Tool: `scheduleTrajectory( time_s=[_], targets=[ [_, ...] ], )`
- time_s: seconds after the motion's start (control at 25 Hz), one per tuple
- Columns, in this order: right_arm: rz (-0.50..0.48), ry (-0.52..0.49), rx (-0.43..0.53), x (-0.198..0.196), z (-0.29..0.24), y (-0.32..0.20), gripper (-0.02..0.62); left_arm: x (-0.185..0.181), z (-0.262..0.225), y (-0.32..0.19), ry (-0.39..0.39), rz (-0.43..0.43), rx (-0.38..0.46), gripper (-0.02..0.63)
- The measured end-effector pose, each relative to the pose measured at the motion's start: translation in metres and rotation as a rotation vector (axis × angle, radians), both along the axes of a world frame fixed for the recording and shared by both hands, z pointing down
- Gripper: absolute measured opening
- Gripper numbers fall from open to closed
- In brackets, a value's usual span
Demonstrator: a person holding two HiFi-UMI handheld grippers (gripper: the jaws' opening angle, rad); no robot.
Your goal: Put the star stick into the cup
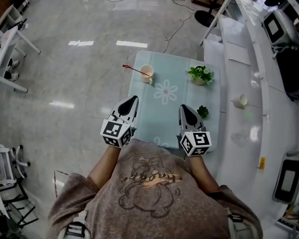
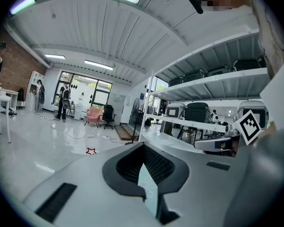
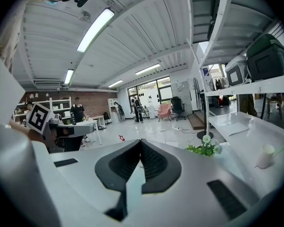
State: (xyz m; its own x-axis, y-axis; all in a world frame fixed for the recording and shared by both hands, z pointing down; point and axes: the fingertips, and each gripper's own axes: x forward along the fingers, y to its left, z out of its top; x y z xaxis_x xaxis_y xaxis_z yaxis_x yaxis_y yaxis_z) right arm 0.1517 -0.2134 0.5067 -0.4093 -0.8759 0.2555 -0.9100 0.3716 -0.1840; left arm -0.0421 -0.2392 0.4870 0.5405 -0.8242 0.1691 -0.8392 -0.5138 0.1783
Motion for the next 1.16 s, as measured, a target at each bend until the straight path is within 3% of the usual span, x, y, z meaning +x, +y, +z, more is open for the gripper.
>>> scheduleTrajectory(
  time_s=[0.8,1.16],
  targets=[
    [0.045,-0.001,-0.001,0.007,-0.009,0.014,-0.003,0.001,-0.016,0.018,0.081,0.003,-0.027,0.021],
    [0.008,0.003,-0.028,-0.005,-0.01,0.016,-0.006,-0.013,-0.018,0.015,0.106,-0.017,-0.041,0.021]
  ],
)
